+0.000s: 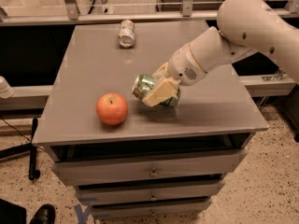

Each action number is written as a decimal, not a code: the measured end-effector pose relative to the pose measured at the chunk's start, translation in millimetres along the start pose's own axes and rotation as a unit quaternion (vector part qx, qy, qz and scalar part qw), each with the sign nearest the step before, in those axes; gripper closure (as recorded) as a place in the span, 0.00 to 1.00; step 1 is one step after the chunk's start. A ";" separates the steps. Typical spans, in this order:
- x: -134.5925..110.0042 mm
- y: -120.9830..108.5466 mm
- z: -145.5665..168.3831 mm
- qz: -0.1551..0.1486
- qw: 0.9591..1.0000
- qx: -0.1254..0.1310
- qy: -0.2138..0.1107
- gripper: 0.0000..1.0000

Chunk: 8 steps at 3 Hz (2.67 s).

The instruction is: Move green can near apple

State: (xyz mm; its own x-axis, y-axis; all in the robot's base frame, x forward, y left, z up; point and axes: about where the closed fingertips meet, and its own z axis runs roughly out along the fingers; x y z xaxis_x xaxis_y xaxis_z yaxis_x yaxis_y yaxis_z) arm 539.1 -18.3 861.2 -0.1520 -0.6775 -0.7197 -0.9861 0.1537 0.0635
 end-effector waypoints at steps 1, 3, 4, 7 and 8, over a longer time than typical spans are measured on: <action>-5.0 9.9 12.4 -0.007 1.000 -0.014 0.002 0.82; -8.7 6.1 25.9 -0.013 1.000 -0.013 0.006 0.36; -7.6 5.8 28.9 -0.012 1.000 -0.014 0.007 0.13; 3.7 2.4 17.6 -0.003 1.000 -0.007 0.008 0.00; 25.3 -24.7 -22.4 -0.005 1.000 0.028 0.012 0.00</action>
Offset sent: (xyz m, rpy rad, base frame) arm -0.0051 0.0262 -0.0120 -0.0132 0.0038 0.0395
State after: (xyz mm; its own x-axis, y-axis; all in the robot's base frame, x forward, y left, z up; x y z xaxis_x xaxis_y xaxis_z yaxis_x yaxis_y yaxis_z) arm 558.1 -55.4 856.9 -0.1450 -0.6959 -0.7034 -0.9823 0.1865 0.0180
